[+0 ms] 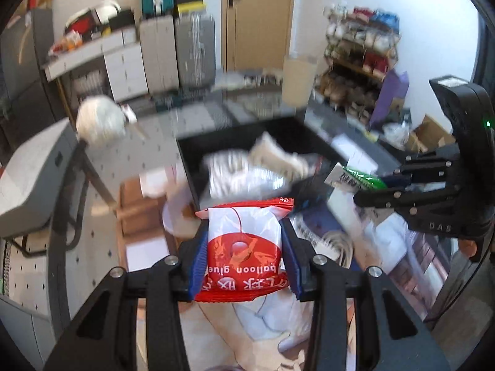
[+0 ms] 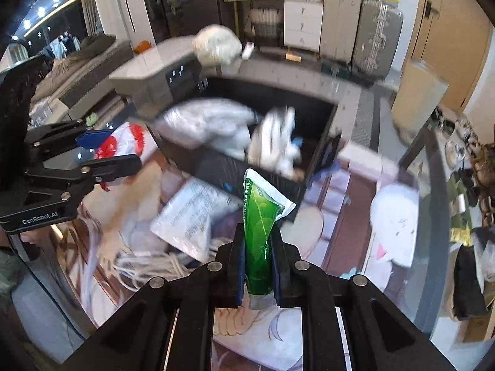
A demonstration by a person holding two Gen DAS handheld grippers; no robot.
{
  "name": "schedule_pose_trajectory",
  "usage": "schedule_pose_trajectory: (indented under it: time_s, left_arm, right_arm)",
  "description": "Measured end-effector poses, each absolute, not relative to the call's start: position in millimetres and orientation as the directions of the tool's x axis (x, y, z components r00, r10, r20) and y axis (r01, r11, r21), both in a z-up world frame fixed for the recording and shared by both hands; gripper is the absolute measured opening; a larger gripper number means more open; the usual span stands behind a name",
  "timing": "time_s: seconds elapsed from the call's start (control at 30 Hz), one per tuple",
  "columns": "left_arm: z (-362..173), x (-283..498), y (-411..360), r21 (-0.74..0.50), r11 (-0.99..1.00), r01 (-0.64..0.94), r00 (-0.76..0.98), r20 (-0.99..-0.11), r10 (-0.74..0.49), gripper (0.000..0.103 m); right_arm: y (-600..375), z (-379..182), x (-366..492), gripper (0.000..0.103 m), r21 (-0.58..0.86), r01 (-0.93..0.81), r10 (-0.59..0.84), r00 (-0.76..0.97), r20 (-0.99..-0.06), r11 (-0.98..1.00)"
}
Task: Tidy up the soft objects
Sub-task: 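Lift both packets and carry them over the black box with both grippers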
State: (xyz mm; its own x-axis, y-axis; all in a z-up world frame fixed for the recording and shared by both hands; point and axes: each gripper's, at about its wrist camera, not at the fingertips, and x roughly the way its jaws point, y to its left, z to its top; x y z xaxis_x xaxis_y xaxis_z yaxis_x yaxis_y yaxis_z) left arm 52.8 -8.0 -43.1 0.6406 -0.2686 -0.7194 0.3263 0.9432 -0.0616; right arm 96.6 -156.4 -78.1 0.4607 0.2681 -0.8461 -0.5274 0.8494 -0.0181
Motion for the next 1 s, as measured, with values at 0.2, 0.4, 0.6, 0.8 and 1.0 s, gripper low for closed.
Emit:
schedule_pose_trajectory:
  time_s: [0.2, 0.4, 0.6, 0.8, 1.0]
  left_arm:
    - [-15.3, 40.2, -5.4, 0.011, 0.957, 0.291, 0.777, -0.587, -0.229, 0.042]
    - [24.2, 6.2, 14.4, 0.009, 0.963, 0.268, 0.918, -0.305, -0.253, 0.042]
    - [45.6, -13.8, 29.5, 0.001, 0.954, 0.299, 0.939, -0.178, -0.294, 0.042]
    - [35.3, 7.6, 35.5, -0.027, 0.947, 0.320, 0.918, -0.238, -0.317, 0.042]
    - [33.4, 6.1, 23.2, -0.033, 0.948, 0.317, 0.917, -0.244, -0.315, 0.042]
  right_arm:
    - [-151.0, -33.2, 70.0, 0.013, -0.029, -0.546, 0.394, 0.639, -0.660, 0.837]
    - [-148.9, -2.4, 36.1, 0.013, -0.078, -0.563, 0.478, 0.758, -0.443, 0.822]
    - [-148.6, 13.8, 15.5, 0.014, -0.105, -0.546, 0.488, 0.807, -0.334, 0.831]
    - [-151.4, 15.8, 13.0, 0.014, -0.093, -0.548, 0.494, 0.805, -0.328, 0.831]
    - [-153.5, 15.4, 17.7, 0.014, -0.098, -0.551, 0.497, 0.805, -0.326, 0.829]
